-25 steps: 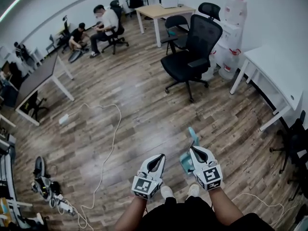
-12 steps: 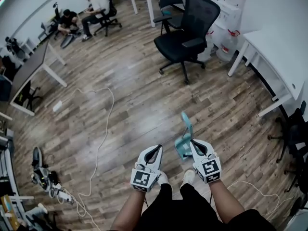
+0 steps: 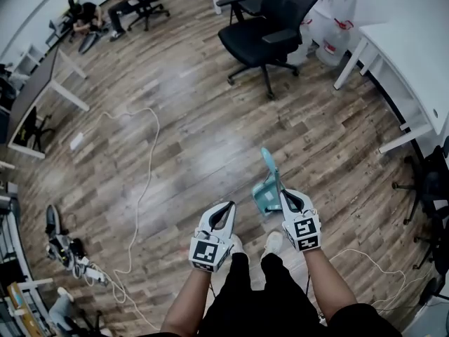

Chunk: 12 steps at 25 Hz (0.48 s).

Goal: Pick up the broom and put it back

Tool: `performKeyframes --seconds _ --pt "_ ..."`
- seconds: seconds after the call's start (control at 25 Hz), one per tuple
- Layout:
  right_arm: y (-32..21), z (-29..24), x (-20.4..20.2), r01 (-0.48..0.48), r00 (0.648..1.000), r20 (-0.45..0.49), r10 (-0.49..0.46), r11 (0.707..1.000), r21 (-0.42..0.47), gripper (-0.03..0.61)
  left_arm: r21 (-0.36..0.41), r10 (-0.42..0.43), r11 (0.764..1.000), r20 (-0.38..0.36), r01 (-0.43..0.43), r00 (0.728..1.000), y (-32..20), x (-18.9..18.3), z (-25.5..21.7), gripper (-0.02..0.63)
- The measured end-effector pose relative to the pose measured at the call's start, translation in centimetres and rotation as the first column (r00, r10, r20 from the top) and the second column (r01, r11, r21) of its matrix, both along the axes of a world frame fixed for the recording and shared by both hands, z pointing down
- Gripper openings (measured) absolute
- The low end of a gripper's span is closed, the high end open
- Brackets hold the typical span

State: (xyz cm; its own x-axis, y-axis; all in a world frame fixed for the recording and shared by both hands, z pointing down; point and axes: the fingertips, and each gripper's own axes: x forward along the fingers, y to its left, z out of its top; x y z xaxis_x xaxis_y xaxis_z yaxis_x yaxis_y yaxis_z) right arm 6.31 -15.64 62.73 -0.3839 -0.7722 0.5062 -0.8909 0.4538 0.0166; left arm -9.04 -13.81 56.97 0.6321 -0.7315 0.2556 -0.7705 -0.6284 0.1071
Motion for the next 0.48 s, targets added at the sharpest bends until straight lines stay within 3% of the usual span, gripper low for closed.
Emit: performKeyframes --seconds 0.2,0.48 --pt "-0.5 2.6 0.6 0.006 1.0 -0.028 -0.007 0.999 -0.046 0.005 -0.031 0.023 0.999 0.029 -0.022 0.999 -0.2 1.0 2.4 0.018" --pt "-1.0 6.6 0.4 0.035 0.995 -0.094 -0.045 0.993 -0.112 0.081 -0.085 0.046 0.996 0.041 -0.042 0.998 -0.2 2.1 5.6 0.018"
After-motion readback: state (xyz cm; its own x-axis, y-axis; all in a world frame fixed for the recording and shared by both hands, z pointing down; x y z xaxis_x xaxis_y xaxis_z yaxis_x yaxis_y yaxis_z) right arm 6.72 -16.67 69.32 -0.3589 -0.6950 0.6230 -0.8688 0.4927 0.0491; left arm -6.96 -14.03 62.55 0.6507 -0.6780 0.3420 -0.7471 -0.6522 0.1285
